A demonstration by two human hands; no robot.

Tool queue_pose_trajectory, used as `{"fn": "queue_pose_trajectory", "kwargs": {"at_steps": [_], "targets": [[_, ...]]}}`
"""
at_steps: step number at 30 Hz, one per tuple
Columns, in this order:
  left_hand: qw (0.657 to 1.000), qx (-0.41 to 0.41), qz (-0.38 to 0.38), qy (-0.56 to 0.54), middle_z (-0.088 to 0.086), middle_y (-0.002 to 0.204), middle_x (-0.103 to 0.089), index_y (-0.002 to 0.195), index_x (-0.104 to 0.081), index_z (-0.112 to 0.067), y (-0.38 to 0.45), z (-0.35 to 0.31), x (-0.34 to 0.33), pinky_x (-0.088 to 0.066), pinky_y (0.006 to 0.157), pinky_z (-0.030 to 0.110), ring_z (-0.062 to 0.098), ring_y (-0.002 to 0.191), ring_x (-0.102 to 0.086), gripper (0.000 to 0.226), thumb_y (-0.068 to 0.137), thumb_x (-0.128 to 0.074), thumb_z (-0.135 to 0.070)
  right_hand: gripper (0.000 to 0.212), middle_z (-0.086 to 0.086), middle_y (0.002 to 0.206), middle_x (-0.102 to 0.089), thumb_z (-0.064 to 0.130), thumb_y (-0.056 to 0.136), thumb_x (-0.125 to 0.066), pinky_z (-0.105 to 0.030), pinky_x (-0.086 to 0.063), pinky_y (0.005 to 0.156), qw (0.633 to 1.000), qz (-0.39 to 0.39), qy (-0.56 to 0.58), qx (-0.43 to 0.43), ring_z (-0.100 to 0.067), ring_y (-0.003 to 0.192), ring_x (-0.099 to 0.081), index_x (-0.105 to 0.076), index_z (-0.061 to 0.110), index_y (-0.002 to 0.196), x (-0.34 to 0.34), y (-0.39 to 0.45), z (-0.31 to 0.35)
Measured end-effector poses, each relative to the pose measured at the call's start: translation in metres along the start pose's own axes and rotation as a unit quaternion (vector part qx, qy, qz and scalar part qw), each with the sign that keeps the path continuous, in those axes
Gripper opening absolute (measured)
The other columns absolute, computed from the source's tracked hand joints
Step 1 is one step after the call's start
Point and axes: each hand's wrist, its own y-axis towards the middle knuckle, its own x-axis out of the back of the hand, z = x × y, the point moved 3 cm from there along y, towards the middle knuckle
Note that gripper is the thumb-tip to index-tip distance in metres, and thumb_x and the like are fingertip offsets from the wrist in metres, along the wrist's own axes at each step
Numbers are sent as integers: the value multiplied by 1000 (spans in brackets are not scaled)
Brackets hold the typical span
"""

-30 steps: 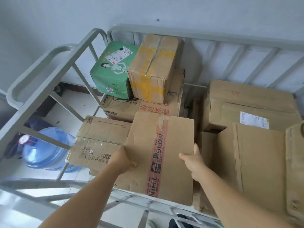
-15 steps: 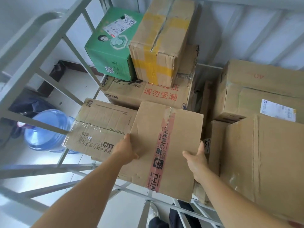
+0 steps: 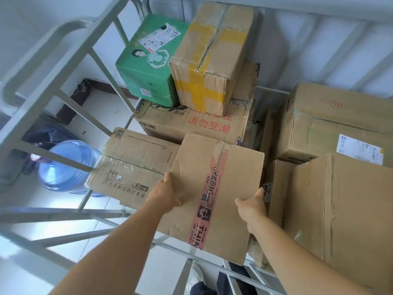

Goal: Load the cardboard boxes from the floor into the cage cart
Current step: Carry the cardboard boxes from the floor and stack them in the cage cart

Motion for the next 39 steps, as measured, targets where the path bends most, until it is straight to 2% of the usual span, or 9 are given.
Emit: {"fn": "queue_pose_trajectory", "kwargs": {"at_steps": [4, 8, 12, 18, 22, 25, 27, 31, 39], "targets": [[1000, -1, -8, -9, 9, 142, -43, 154, 0, -20, -6, 6, 6, -44, 102, 40, 28, 124, -48, 101, 84, -71, -32, 101, -4, 164, -8, 20, 90, -68, -49, -36, 112, 999, -24, -33, 25, -32, 143, -32, 8, 17, 156, -8, -7, 13], [998, 6, -42, -39, 11, 151, -29, 155, -2, -19, -1, 28, 28, -37, 109, 43, 31, 135, -37, 93, 89, -64, -39, 104, -9, 164, 3, 36, 88, -68, -51, -23, 118, 983, -56, -163, 64, -31, 150, -7, 7, 14, 156, -15, -23, 30], [996, 27, -76, -41, 11, 155, -21, 155, -4, -19, 20, 75, 58, -32, 112, 50, 34, 140, -27, 92, 88, -63, -41, 101, -9, 162, 18, 45, 92, -61, -51, -6, 120, 945, -32, -306, 110, -30, 150, 14, 11, 17, 156, -35, -40, 45], [996, 51, -62, 23, 17, 158, -11, 154, -4, -21, 59, 151, 94, -21, 116, 52, 38, 145, -15, 106, 79, -73, -47, 101, -6, 162, 20, 50, 89, -63, -55, -10, 118, 927, -6, -348, 139, -34, 149, 13, 9, 28, 156, -105, -61, 83], [993, 39, 17, 111, 26, 157, 6, 152, 10, -29, 86, 185, 91, -6, 117, 58, 43, 145, 5, 129, 65, -81, -53, 105, -6, 161, 24, 52, 84, -66, -57, -11, 116, 930, -31, -353, 102, -36, 148, 17, 8, 32, 156, -123, -53, 87], [988, 1, 66, 141, 17, 155, 24, 148, 16, -41, 94, 189, 78, -15, 112, 66, 49, 142, 14, 134, 63, -87, -40, 110, -5, 158, 31, 55, 81, -68, -60, -13, 115, 922, -29, -374, 97, -35, 147, 22, 13, 36, 153, -125, -51, 83], [986, 2, 61, 155, 13, 154, 31, 146, 22, -41, 96, 186, 73, -24, 109, 65, 51, 141, 14, 130, 70, -83, -40, 112, -5, 158, 32, 58, 80, -67, -61, -13, 114, 919, -27, -381, 94, -35, 146, 24, 16, 37, 152, -127, -50, 83], [988, -9, 28, 149, 7, 156, 28, 148, 16, -44, 103, 178, 78, -38, 103, 59, 52, 142, 8, 111, 81, -72, -41, 113, -6, 157, 34, 60, 79, -68, -62, -10, 114, 917, -25, -390, 84, -37, 145, 25, 17, 39, 152, -132, -49, 86], [983, -83, 20, 163, 10, 161, 11, 151, 8, -39, 100, 160, 91, -29, 112, 56, 40, 146, -3, 102, 84, -68, -45, 105, -1, 160, 28, 57, 84, -64, -58, -13, 116, 926, -14, -367, 90, -33, 148, 20, 11, 35, 155, -121, -57, 93]]}}
